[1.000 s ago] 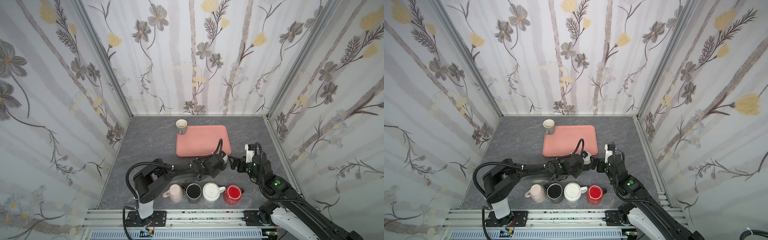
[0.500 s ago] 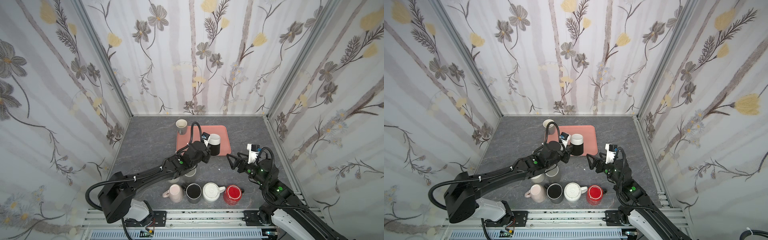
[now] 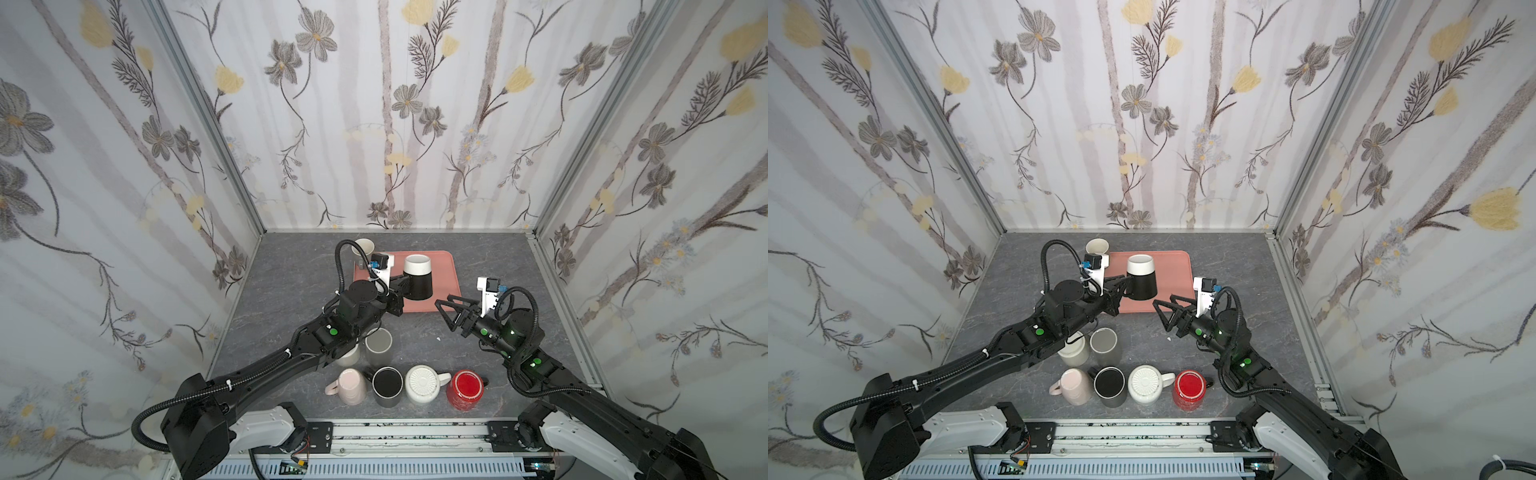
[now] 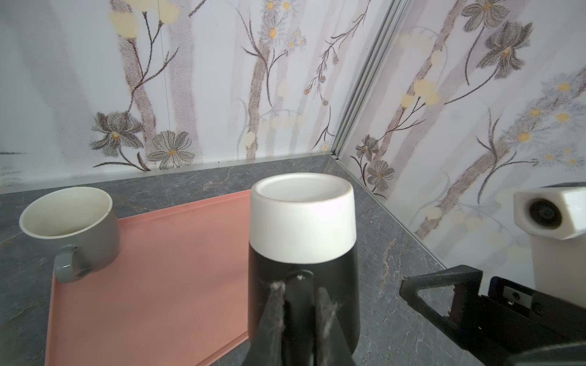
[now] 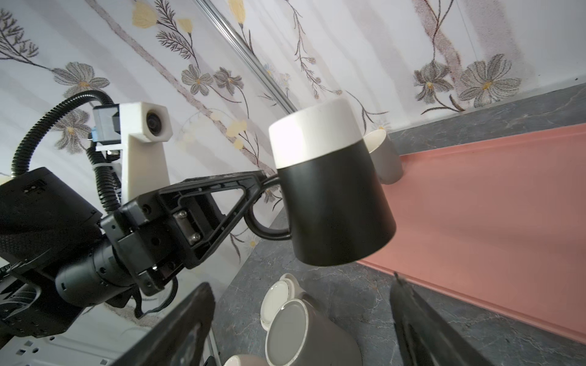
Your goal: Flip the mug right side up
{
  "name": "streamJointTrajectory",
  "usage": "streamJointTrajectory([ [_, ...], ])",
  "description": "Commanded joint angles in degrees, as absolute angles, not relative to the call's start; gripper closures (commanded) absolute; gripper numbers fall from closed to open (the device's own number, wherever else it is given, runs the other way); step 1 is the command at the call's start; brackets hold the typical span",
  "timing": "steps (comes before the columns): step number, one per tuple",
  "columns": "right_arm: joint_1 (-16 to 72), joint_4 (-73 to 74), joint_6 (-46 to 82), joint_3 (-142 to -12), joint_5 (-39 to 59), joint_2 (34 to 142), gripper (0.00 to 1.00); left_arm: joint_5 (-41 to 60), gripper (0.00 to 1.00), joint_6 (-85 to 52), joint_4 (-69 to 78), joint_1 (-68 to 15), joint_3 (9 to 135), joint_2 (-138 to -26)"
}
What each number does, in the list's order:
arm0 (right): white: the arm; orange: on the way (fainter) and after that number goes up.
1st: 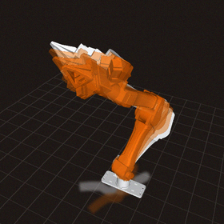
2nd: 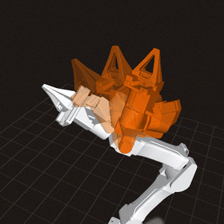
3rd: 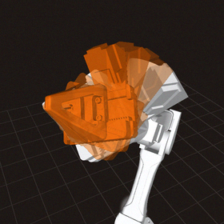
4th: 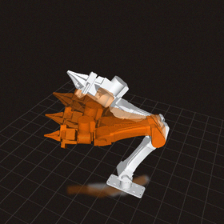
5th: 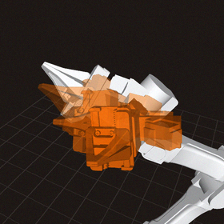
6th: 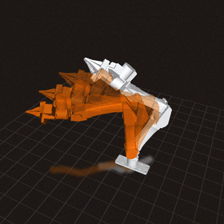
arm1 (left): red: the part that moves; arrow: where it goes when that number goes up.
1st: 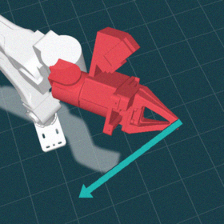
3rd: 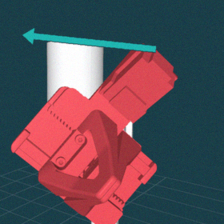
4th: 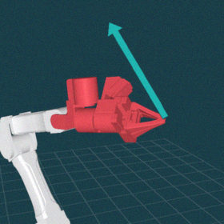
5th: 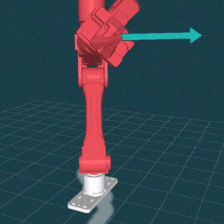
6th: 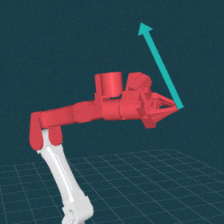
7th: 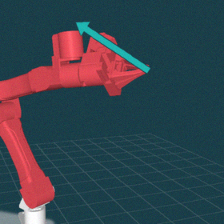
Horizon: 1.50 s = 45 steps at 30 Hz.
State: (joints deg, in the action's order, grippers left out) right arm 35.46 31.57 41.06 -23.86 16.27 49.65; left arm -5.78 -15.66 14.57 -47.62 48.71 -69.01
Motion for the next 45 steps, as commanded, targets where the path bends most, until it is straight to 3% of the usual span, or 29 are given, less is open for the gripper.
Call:
streamJointTrajectory([
  [1,36.37,30.74,38.71,-25.79,12.61,49.36,0.13,-4.67,1.0,-16.7,20.21,-47.63,49.23,-68.91],
  [8,36.06,17.47,35.79,-26.55,0.88,47.17,0.14,-2.44,1.0,-18.89,21.91,-49.24,50.45,-80.81],
  [16,35.03,12.43,39.04,-20.75,-5.98,54.42,0.17,-3.05,1.0,-20.27,23.64,-55.2,57.42,-101.83],
  [24,33.72,9.73,37.32,-20.08,-9.14,53.11,0.14,-5.21,1.0,-19.76,23.24,-56.33,55.73,-102.32],
  [36,27.66,7.99,35.14,-24.1,-4.4,54.04,0.13,-4.92,1.0,-18.29,21.76,-56.34,55.55,-101.48],
  [45,23.36,3.62,33.3,-32.93,0.92,62.41,0.11,-5.22,1.0,-16.05,22.79,-57.29,54.03,-100.91],
])
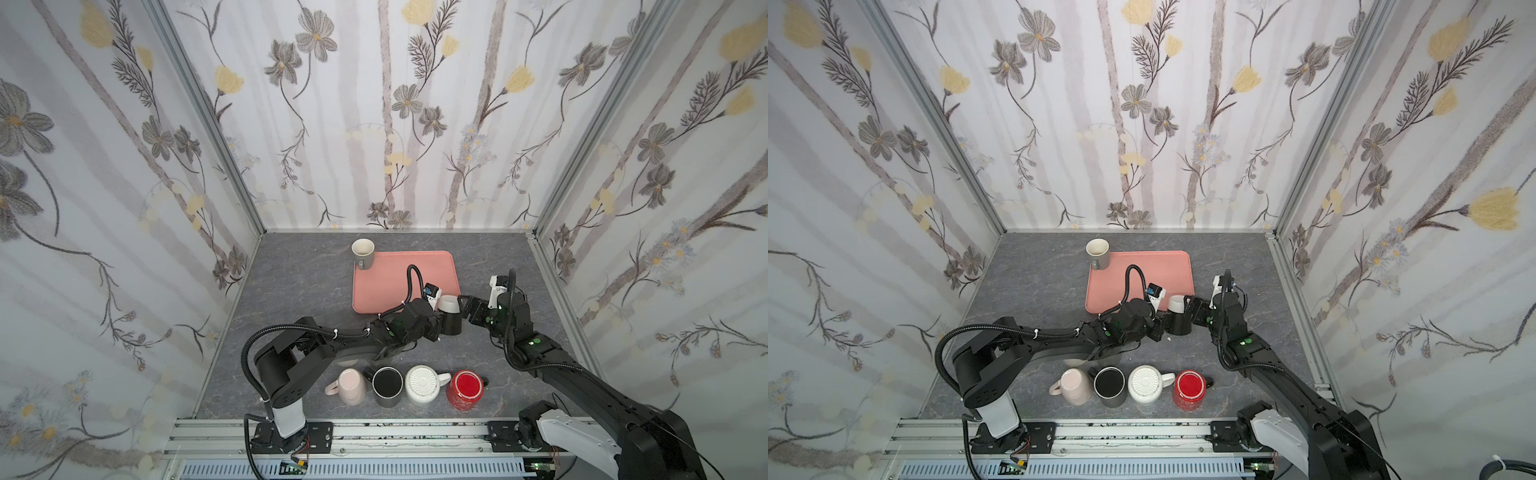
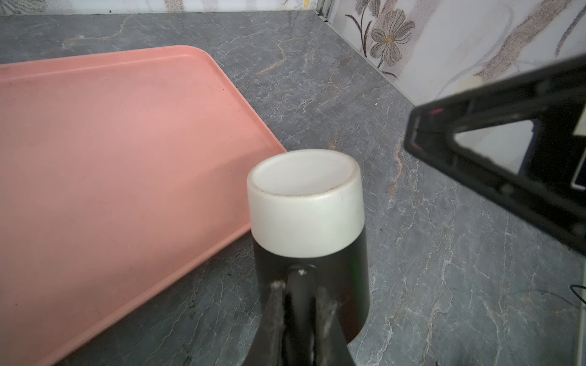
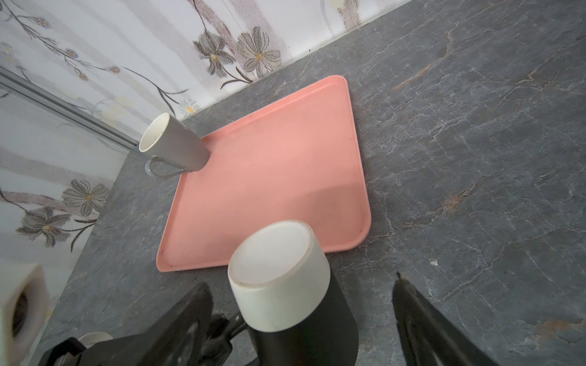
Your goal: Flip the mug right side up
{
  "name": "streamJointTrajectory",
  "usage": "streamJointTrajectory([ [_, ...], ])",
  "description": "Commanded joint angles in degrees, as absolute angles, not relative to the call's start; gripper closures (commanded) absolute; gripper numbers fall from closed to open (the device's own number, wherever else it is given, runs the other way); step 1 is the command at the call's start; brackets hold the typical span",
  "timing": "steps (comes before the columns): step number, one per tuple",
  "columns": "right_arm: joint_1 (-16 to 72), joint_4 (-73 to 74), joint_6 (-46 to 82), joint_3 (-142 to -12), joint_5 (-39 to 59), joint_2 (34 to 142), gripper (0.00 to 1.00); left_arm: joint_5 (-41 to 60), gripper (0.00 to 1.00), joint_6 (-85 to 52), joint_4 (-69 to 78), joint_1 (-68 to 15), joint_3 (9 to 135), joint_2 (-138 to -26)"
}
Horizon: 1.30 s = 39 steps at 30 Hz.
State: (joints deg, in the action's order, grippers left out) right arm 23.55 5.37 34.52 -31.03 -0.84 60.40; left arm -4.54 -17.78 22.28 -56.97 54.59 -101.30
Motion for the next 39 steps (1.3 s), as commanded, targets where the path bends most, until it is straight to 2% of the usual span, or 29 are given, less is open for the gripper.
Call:
streamJointTrajectory([
  [1,23.18,3.39,32.8,-33.68,0.62,63.72,0.12,-5.48,1.0,-15.78,22.93,-57.42,53.83,-100.9],
  [9,22.06,2.18,31.42,-37.43,4.92,70.42,0.22,-8.55,1.0,-11.72,22.68,-59.1,53.26,-100.81],
  [18,23.23,5.5,33.44,-30.39,6.63,67.06,0.41,-8.41,1.0,-11.59,21.94,-59.85,53.31,-100.81],
  [19,23.61,5.75,33.69,-29.64,6.19,66.37,0.42,-8.11,0.95,-11.85,21.44,-59.93,53.6,-100.68],
  [21,24.38,5.97,33.94,-28.47,5.02,65.13,0.44,-7.59,0.75,-12.83,20.88,-60.1,53.66,-99.9],
  [23,25.11,5.88,34.06,-27.69,4.01,64.34,0.45,-6.88,0.61,-13.76,21.09,-60.12,53.03,-98.57],
  [25,25.53,6.04,34.06,-27.04,3.48,63.9,0.45,-6.85,0.51,-14.68,20.62,-60.18,52.91,-96.98],
  [29,26.41,6.49,34.12,-26.21,2.68,63.34,0.43,-6.85,0.43,-15.76,18.65,-60.81,53.33,-92.91],
  [33,26.54,6.14,33.79,-26.5,1.37,60.96,0.35,-7.22,0.37,-16.47,13.37,-60.93,55.26,-89.66],
  [39,26.54,4.39,31.64,-26.86,-0.33,57.02,0.31,-6.02,0.32,-15.72,-3.76,-60.31,60.51,-90.16],
])
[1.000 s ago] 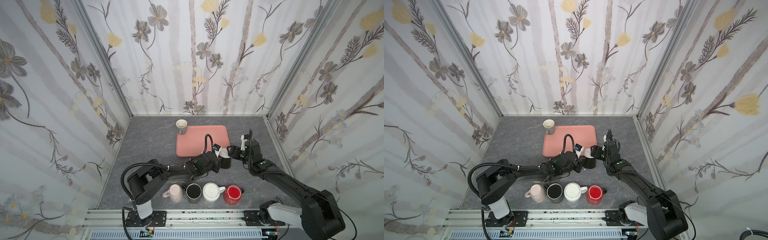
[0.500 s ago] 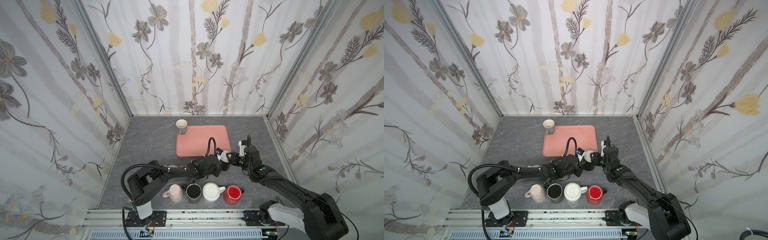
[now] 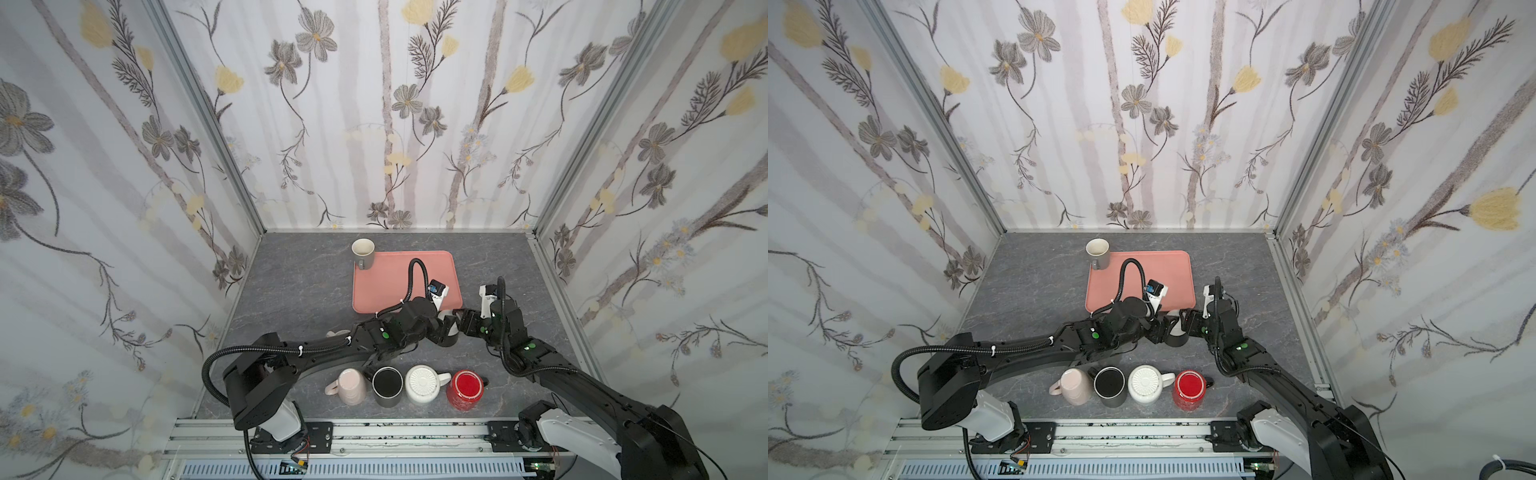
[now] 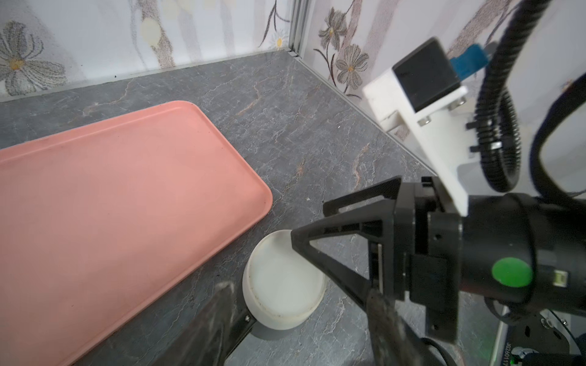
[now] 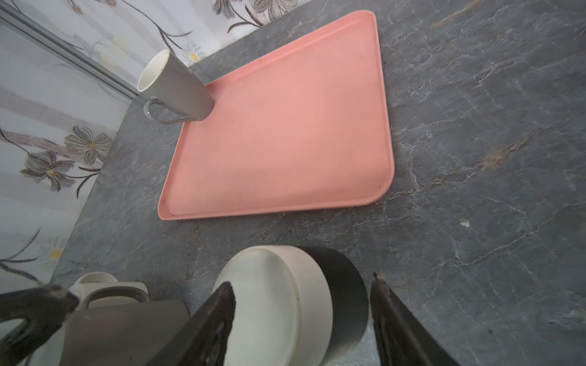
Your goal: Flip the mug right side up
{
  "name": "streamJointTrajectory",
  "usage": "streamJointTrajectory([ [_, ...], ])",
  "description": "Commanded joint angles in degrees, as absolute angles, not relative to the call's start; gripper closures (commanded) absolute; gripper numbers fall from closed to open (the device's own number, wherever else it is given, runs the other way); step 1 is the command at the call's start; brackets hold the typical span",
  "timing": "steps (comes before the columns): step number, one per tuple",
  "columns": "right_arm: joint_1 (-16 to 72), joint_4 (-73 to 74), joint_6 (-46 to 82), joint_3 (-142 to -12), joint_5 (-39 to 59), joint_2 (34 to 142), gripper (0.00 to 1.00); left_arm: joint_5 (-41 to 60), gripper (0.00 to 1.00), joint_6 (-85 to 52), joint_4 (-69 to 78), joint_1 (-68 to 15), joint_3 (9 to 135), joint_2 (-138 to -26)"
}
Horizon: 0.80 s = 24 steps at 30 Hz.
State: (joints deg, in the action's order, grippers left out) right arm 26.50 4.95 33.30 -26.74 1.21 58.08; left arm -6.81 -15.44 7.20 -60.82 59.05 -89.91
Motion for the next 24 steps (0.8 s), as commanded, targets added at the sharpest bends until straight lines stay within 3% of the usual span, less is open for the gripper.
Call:
streamJointTrajectory([
  [1,26.54,4.37,31.53,-26.73,-0.27,56.69,0.31,-5.45,0.32,-15.81,-5.46,-59.81,60.64,-90.26],
  [13,26.21,3.62,31.05,-26.19,-0.8,53.36,0.31,7.35,0.3,-12.82,-9.93,-54.97,61.32,-94.66],
  [24,25.9,2.47,30.49,-26.54,-0.35,51.28,0.31,4.91,0.29,-11.54,2.14,-54.54,58.87,-97.17],
])
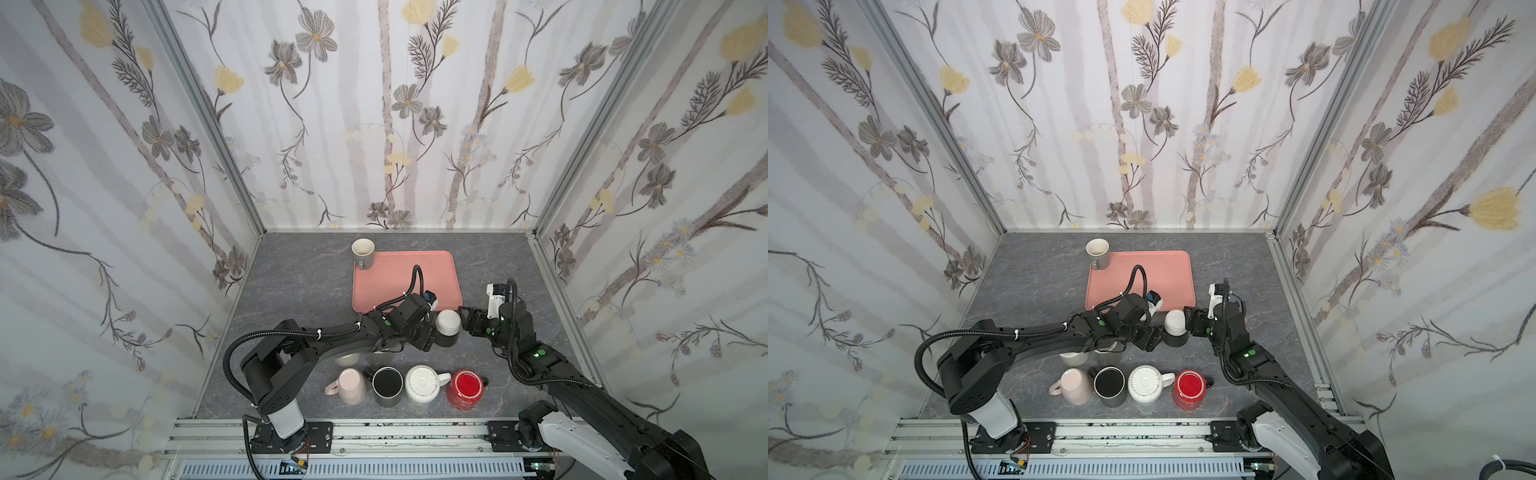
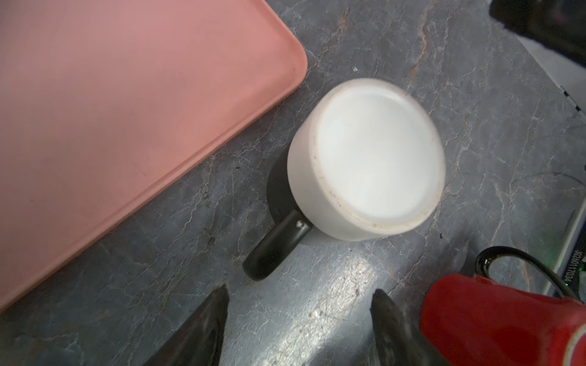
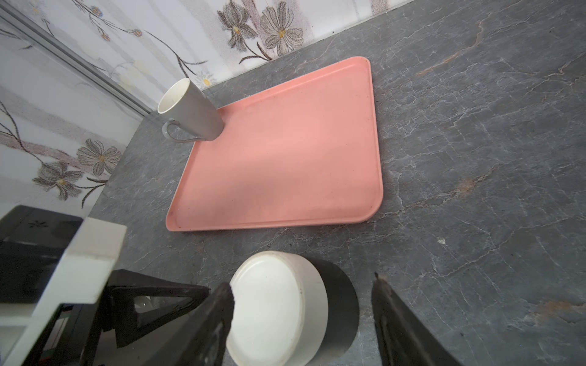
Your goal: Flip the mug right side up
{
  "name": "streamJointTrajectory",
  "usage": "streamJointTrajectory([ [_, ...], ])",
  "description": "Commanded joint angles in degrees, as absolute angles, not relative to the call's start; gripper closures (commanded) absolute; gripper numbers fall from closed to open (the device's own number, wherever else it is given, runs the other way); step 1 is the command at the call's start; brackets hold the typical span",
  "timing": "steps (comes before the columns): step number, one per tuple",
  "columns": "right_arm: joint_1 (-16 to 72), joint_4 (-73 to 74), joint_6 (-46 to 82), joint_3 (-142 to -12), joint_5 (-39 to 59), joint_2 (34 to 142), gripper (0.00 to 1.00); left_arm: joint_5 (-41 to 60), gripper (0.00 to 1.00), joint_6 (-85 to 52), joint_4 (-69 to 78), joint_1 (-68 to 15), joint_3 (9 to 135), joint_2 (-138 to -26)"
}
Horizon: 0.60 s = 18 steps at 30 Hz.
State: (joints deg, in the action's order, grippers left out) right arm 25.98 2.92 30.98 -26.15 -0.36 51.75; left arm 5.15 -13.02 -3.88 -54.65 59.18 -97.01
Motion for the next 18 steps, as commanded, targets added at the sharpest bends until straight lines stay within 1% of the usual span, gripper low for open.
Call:
streamJointTrajectory([
  [1,25.86,2.42,30.41,-26.54,-0.43,51.2,0.31,5.17,0.29,-11.22,2.96,-54.43,58.85,-97.51],
  [10,25.24,1.77,30.15,-26.76,-0.35,50.36,0.31,8.44,0.33,-10.87,5.89,-54.23,58.73,-101.49],
  [15,24.96,1.23,29.62,-27.08,-0.35,50.6,0.31,14.56,0.44,-13.3,7.77,-55.68,56.84,-99.41],
  [17,24.79,1.56,29.6,-26.93,-0.35,50.71,0.31,14.39,0.48,-13.31,6.29,-57.29,57.09,-99.28],
  [18,24.79,1.71,29.62,-26.75,-0.34,50.8,0.31,12.39,0.5,-12.75,4.72,-58.24,57.5,-99.26],
])
